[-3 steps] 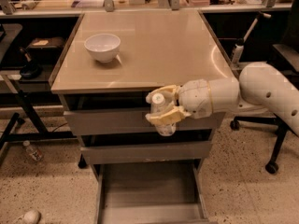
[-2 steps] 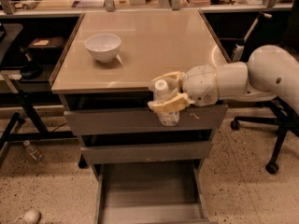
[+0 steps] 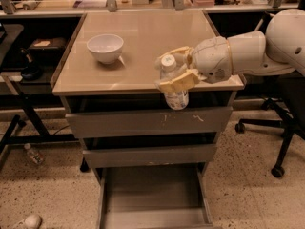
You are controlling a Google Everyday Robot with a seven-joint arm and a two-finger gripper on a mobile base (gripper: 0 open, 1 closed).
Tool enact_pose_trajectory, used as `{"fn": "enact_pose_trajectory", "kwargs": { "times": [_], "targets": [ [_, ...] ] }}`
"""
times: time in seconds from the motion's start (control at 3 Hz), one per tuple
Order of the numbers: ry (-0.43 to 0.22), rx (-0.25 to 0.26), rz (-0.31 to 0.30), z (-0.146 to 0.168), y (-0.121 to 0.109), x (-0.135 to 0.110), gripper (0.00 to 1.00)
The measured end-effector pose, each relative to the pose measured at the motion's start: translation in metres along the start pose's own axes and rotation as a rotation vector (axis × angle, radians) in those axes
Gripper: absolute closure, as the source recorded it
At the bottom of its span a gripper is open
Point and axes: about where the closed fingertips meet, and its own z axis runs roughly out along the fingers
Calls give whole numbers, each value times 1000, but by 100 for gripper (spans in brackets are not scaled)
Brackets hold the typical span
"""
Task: Pick blue plastic bottle from bottom drawer and place on counter
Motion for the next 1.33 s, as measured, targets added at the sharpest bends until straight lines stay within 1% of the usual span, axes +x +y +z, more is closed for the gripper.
{"fn": "enact_pose_trajectory", "kwargs": {
  "times": [0.33,0.67,1.33],
  "targets": [
    [-21,8,-15,-12,-16,-21,100],
    [-48,9,-15,-27,-43,-43,100],
    [-102,-42,49,-32,-95,-47,100]
  ]
}}
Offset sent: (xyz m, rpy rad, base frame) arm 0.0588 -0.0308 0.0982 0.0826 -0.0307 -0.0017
